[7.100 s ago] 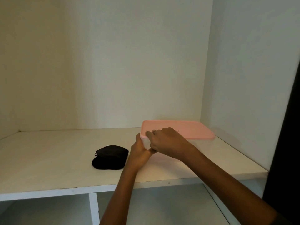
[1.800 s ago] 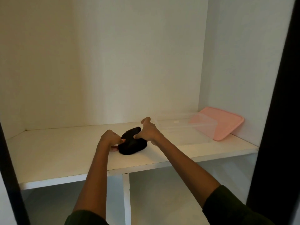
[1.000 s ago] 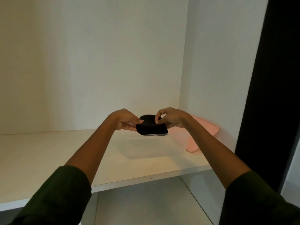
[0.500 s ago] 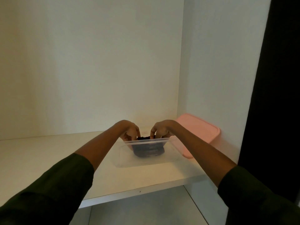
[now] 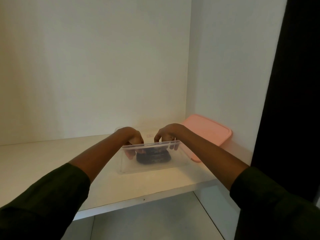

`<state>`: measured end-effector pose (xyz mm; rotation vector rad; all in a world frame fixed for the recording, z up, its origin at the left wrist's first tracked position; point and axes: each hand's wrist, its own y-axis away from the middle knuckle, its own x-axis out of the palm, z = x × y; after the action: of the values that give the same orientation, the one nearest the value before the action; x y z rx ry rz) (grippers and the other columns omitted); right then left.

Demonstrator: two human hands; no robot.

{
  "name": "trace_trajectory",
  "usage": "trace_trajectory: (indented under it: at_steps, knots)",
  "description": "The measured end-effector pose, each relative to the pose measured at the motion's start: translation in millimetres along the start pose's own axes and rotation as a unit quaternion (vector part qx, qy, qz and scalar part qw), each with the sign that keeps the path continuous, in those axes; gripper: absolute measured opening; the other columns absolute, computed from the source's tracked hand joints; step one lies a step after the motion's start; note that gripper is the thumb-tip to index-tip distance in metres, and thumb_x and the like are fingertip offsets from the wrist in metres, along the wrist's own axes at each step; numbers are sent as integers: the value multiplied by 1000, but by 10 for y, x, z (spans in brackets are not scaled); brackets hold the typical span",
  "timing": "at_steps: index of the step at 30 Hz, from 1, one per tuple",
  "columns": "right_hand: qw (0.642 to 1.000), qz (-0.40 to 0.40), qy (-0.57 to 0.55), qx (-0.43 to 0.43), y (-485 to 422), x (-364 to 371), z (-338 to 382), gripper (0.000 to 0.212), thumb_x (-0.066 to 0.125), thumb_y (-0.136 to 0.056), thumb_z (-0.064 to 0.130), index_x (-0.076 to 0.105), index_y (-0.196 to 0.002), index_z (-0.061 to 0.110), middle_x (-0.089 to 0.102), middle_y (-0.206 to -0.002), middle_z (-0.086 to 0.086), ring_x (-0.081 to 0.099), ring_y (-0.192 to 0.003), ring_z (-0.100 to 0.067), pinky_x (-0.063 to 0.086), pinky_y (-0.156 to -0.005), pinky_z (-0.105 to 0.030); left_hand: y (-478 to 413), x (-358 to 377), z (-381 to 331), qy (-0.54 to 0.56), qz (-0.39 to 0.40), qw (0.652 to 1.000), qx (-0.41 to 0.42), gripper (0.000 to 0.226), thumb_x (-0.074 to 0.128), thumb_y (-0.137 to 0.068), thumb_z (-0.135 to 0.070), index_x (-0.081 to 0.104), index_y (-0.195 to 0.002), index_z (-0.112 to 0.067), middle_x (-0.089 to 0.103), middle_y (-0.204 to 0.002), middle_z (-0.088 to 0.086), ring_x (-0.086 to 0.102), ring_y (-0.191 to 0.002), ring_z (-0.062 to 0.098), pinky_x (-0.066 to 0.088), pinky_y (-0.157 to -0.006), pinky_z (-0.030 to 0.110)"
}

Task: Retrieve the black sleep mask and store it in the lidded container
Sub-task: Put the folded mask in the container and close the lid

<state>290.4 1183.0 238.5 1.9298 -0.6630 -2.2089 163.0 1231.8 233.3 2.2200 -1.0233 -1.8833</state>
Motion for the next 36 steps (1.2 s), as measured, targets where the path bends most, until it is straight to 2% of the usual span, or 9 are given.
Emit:
trace_trajectory:
  at_steps: [4, 8, 12, 16, 19, 23, 28, 32, 36]
  knots:
    - [991, -105, -77, -37, 147, -16, -40, 37, 60, -90, 12, 59, -127, 10, 57, -130, -13, 60, -95, -24, 52, -80, -27, 73, -17, -1, 0, -10, 1000, 13, 46, 63, -88, -19, 53, -129, -1, 58, -129, 15, 62, -112, 30, 54, -90, 35]
    - [930, -287, -228, -33, 402, -157, -287, 26, 69, -84, 17, 68, -107, 4, 64, -96, -12, 61, -63, -17, 56, -62, -28, 149, -72, 4, 34, -16, 999, 25, 43, 60, -89, -12, 51, -129, 1, 59, -127, 20, 67, -103, 33, 58, -67, 33]
    - [886, -408, -213, 56, 762, -223, -667, 22, 68, -84, 19, 68, -97, 1, 72, -83, -15, 71, -72, -28, 61, -73, -40, 246, -93, 21, 58, -63, 995, 44, 51, 62, -88, -31, 51, -125, 3, 65, -94, 17, 68, -71, 29, 58, -64, 33]
    - [878, -419, -150, 178, 1046, -26, -984, 19, 66, -84, 17, 65, -90, -1, 73, -84, -16, 72, -75, -30, 60, -76, -38, 278, -119, 66, 40, -166, 980, 99, 55, 63, -85, -41, 57, -118, 2, 70, -103, 17, 67, -69, 25, 56, -63, 29]
    - [872, -418, -125, 224, 1176, 189, -1076, 29, 64, -87, 27, 52, -72, 6, 68, -86, -14, 67, -72, -28, 56, -67, -31, 274, -113, 133, 22, -271, 951, 149, 46, 63, -85, -40, 63, -112, -3, 69, -108, 13, 67, -89, 27, 55, -77, 34]
    - [861, -412, -152, 257, 1230, 484, -1099, 33, 58, -90, 37, 49, -84, 7, 65, -86, -13, 69, -76, -28, 54, -63, -31, 264, -45, 253, 17, -387, 900, 199, 37, 64, -84, -37, 66, -108, -9, 64, -120, 11, 59, -110, 26, 47, -92, 37]
    - [829, -399, -284, 269, 1206, 713, -1068, 38, 55, -91, 43, 52, -95, 5, 71, -85, -17, 66, -54, -24, 48, -47, -22, 204, 18, 463, 54, -388, 904, 174, 44, 65, -83, -40, 61, -116, -11, 58, -130, 10, 52, -120, 29, 41, -102, 43]
    - [754, -426, -450, 220, 1085, 788, -1041, 37, 66, -87, 24, 60, -106, -6, 73, -87, -22, 72, -70, -32, 61, -67, -43, 251, 36, 584, 168, -370, 896, 180, 50, 61, -87, -40, 55, -124, -7, 54, -135, 13, 50, -124, 31, 39, -104, 41]
    - [706, -463, -504, 185, 1023, 747, -944, 25, 61, -87, 10, 62, -105, -8, 71, -93, -22, 71, -79, -37, 60, -73, -48, 297, 94, 678, 257, -358, 880, 176, 49, 55, -91, -36, 51, -129, -5, 51, -138, 14, 48, -126, 31, 39, -101, 36]
